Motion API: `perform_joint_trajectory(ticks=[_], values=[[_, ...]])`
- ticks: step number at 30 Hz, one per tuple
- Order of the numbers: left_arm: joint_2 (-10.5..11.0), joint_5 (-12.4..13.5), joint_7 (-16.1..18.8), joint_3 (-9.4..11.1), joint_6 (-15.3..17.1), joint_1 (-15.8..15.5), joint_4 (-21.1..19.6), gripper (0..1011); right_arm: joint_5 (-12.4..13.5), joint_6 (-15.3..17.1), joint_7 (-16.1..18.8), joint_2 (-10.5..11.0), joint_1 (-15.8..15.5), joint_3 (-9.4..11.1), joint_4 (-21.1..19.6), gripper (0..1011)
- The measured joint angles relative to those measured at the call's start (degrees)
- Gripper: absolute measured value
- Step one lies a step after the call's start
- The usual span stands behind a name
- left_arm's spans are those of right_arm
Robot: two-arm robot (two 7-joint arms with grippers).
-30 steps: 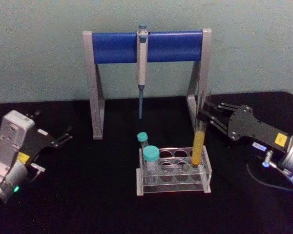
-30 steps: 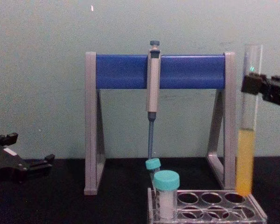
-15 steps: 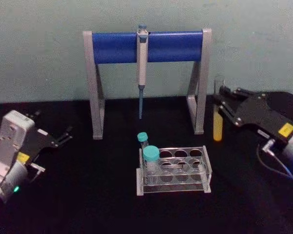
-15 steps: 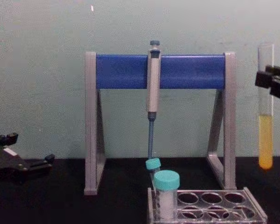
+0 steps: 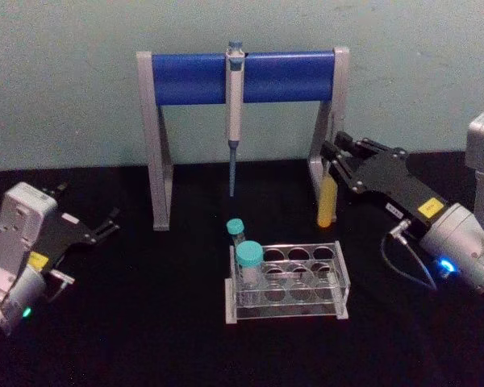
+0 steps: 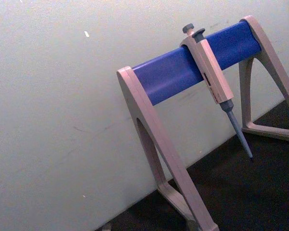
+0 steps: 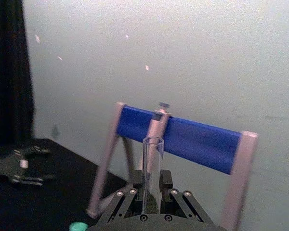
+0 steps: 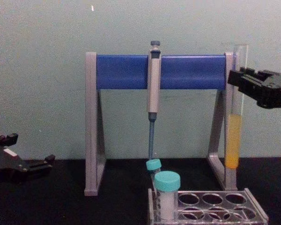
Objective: Pick up the test tube from the test tube rack, shake it, then place it back into the test tube rack.
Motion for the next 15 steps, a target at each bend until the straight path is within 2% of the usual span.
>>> perform_joint_trajectory(ticks=[4, 8, 11, 15], values=[[0.00, 0.00, 0.00, 0.00, 0.00, 0.00, 0.00, 1001, 3.24, 0.39, 3.13, -0.29, -0.04, 0.27, -0.10, 229], [0.00, 0.00, 0.00, 0.00, 0.00, 0.00, 0.00, 1001, 7.16, 0.80, 6.72, 0.32, -0.22, 0.47, -0.37, 229], [0.00, 0.00, 0.00, 0.00, 0.00, 0.00, 0.00, 1001, 10.19, 1.31, 9.51, 1.75, -0.41, 0.49, -0.78, 229], [0.00, 0.00, 0.00, 0.00, 0.00, 0.00, 0.00, 1001, 11.68, 1.63, 11.57, 3.77, -0.74, 0.47, -1.13, 229]])
